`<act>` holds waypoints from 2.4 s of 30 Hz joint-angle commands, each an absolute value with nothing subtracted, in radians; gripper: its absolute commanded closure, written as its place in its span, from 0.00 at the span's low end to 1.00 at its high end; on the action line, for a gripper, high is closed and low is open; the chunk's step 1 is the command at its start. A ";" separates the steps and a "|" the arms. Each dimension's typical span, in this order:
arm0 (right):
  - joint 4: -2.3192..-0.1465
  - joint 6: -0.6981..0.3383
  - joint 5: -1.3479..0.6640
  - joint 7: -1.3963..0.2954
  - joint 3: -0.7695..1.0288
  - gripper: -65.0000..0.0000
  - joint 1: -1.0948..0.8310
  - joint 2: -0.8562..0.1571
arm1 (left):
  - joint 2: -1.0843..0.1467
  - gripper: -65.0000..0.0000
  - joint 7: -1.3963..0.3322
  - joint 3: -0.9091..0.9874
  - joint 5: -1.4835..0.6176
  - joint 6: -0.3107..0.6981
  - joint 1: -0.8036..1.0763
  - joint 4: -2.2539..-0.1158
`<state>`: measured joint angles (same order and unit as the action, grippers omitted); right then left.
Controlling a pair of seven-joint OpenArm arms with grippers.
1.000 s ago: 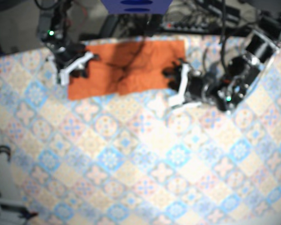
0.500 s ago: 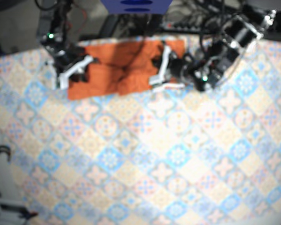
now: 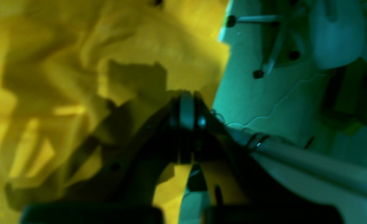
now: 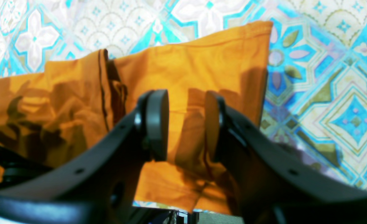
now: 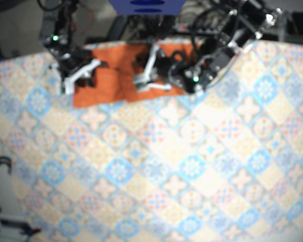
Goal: Fold the T-shirt properly
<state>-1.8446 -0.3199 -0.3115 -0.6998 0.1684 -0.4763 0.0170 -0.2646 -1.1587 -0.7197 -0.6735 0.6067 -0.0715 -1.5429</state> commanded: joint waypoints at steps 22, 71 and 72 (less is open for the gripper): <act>-1.735 -0.325 -0.470 -0.783 0.312 0.27 -0.412 0.018 | -0.542 0.70 -1.144 -0.433 -0.908 0.613 -0.107 -1.554; -1.356 -0.331 -0.918 -0.952 0.185 0.27 -0.430 -0.163 | -0.565 0.67 -1.144 -0.371 -0.908 0.615 -0.061 -1.554; -1.356 -0.331 -0.918 -0.952 0.185 0.27 -0.433 -0.163 | -0.565 0.67 -1.144 -0.371 -0.908 0.615 -0.061 -1.554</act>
